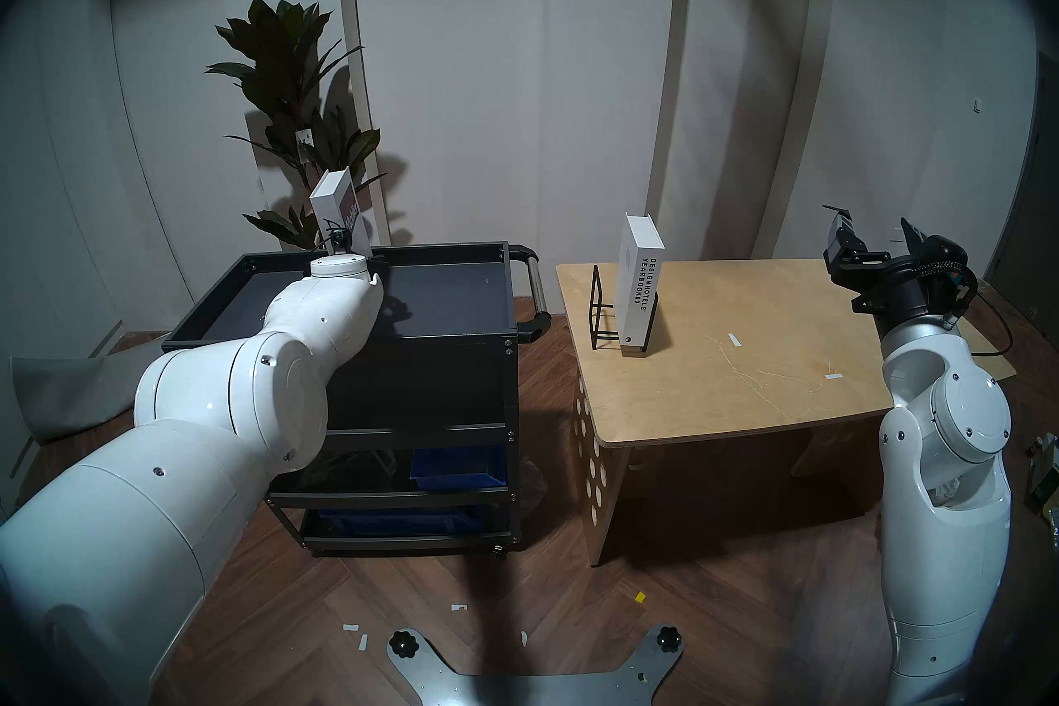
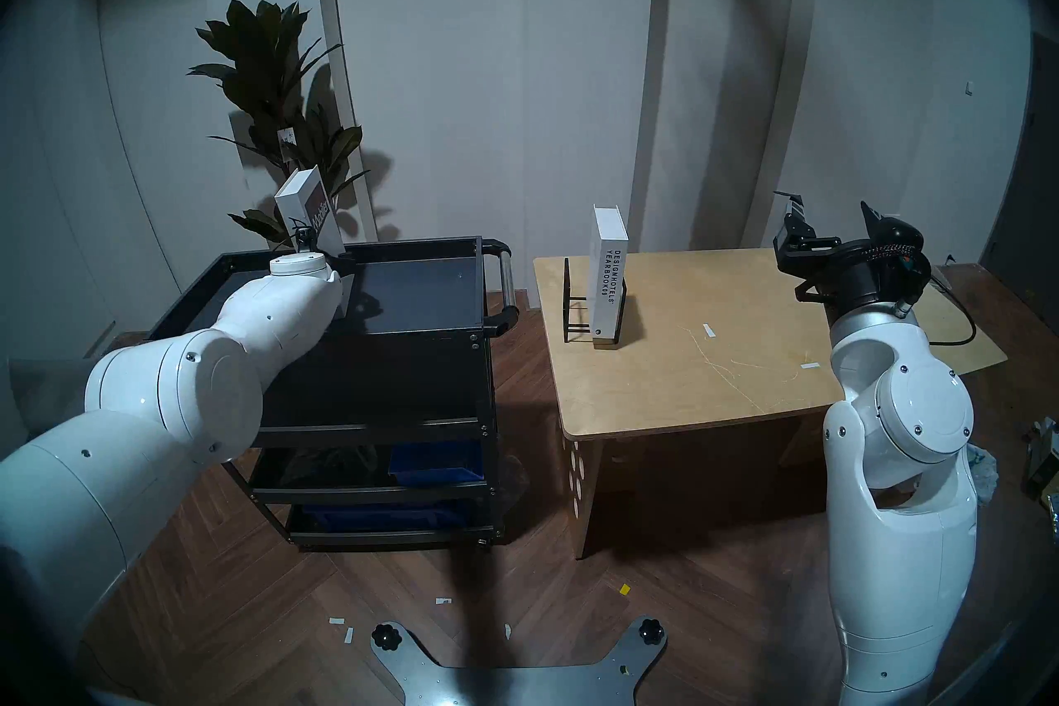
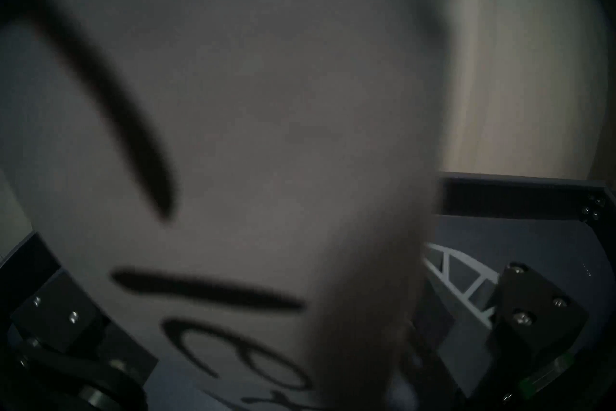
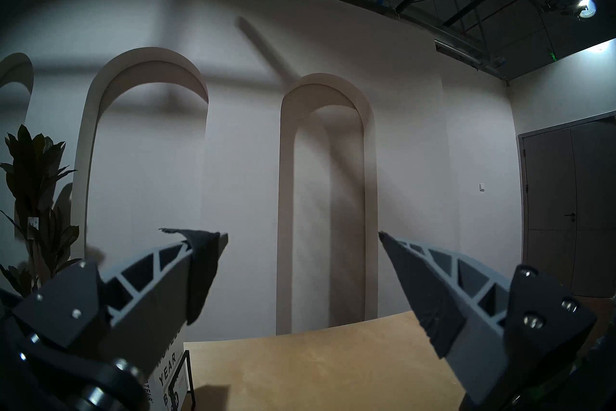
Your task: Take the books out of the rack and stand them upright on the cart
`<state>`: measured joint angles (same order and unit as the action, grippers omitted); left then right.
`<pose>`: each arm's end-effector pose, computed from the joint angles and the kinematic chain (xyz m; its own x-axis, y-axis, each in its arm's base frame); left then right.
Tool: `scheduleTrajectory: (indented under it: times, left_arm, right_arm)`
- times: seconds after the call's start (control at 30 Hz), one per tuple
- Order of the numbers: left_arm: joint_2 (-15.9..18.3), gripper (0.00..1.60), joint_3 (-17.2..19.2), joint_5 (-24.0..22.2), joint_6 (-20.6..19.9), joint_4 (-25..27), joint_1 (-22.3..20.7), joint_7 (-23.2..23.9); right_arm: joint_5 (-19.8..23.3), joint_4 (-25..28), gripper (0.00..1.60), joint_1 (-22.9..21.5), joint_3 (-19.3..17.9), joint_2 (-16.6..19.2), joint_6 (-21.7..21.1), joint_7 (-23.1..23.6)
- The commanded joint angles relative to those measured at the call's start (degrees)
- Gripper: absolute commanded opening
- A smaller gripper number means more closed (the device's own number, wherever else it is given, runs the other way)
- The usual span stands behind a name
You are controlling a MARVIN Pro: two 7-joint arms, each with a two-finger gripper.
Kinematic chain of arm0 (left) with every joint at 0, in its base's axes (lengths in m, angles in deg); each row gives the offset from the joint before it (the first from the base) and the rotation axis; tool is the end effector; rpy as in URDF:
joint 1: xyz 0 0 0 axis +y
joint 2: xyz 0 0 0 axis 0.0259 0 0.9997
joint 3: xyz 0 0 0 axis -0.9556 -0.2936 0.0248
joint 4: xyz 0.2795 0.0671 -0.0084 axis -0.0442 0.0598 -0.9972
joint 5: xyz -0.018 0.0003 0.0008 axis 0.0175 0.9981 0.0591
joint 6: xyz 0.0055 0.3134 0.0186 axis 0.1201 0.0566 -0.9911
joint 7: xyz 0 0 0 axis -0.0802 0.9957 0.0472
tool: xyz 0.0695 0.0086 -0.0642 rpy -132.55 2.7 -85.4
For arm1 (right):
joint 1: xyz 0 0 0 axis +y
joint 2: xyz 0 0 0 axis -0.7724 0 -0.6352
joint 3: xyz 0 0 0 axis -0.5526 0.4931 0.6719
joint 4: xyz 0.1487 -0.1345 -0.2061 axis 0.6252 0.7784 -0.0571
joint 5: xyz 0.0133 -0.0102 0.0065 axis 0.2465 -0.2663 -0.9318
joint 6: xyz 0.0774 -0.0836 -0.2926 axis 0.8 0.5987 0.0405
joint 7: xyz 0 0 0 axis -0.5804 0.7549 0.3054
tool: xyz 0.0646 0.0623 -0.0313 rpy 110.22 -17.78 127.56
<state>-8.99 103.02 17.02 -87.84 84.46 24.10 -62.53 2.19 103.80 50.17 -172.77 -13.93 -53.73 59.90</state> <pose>0.6450 0.1318 -0.2197 0.2856 0.0085 0.9583 0.3729 -0.9221 -0.1029 0.3235 -0.1327 -0.0849 -0.3072 0.0954 0.9469 -0.2412 -0.9703 0.0195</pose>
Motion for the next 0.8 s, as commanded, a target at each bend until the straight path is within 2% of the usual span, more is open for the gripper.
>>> scheduleTrajectory:
  times: [0.0, 0.43, 0.77]
  left_arm:
    - [-1.2, 1.6, -0.5, 0.4, 3.6, 4.1, -1.1, -1.1]
    - [-2.5, 1.6, -1.1, 0.8, 7.2, 9.0, -0.1, -4.1]
    - [-3.2, 1.6, -1.9, 1.8, 9.4, 14.1, 2.4, -8.1]
  right_arm:
    - [-0.2, 0.3, 1.6, -1.0, 0.0, 0.3, 0.3, -0.1]
    - [-0.5, -0.5, 1.6, -1.4, 0.5, 0.5, 0.3, 0.3]
    - [-0.8, -1.4, 1.6, -1.8, 0.9, 0.5, 0.3, 0.6]
